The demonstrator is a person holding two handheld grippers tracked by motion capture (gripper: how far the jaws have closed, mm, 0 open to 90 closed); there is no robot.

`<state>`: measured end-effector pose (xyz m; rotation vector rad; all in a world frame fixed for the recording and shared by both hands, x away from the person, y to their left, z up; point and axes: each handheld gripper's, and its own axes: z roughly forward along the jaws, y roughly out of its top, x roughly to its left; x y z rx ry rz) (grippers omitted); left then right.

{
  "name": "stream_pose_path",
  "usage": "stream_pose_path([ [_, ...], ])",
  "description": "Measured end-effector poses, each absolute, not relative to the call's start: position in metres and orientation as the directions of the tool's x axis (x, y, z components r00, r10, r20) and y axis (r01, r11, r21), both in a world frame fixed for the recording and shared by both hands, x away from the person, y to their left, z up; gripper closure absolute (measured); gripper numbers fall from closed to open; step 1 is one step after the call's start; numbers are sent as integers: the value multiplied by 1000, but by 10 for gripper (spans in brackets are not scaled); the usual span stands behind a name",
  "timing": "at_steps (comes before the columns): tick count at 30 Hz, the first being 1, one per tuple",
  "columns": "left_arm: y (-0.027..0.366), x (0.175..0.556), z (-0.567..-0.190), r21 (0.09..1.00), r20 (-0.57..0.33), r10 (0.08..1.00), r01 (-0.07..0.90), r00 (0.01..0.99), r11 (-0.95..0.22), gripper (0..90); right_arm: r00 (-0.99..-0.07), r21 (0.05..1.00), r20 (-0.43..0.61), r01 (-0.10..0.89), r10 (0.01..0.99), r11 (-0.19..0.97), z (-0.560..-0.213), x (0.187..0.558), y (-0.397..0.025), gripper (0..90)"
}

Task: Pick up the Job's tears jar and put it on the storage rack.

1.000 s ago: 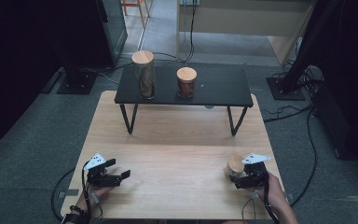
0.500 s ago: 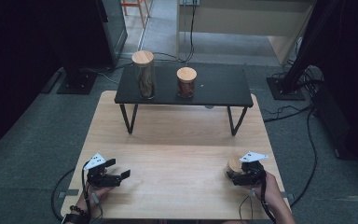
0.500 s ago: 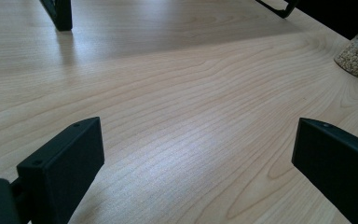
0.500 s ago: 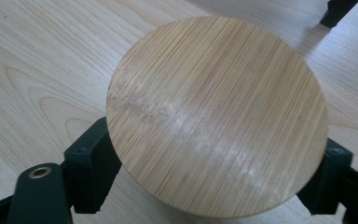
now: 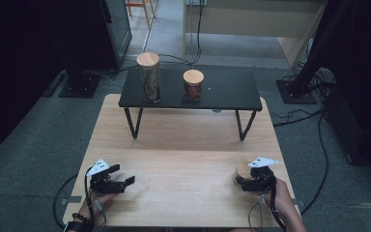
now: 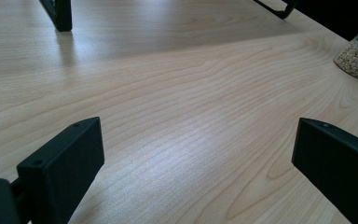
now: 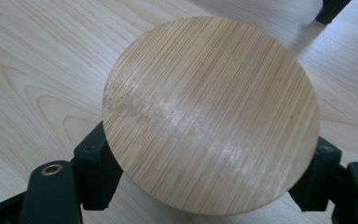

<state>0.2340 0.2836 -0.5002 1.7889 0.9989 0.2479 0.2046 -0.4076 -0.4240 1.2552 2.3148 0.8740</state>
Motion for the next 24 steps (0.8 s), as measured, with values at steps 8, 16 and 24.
stream_pose_path([
  [8, 284, 234, -500, 850, -273, 724, 511, 634, -127, 22, -544, 660, -35, 617, 839, 428, -418, 206, -405, 251],
  [16, 283, 234, -500, 850, -273, 724, 511, 633, -127, 22, -544, 668, -47, 607, 837, 431, -406, 206, -405, 251],
  [24, 284, 234, -500, 850, -274, 724, 512, 633, -126, 22, -558, 667, -56, 596, 828, 447, -393, 208, -403, 251],
])
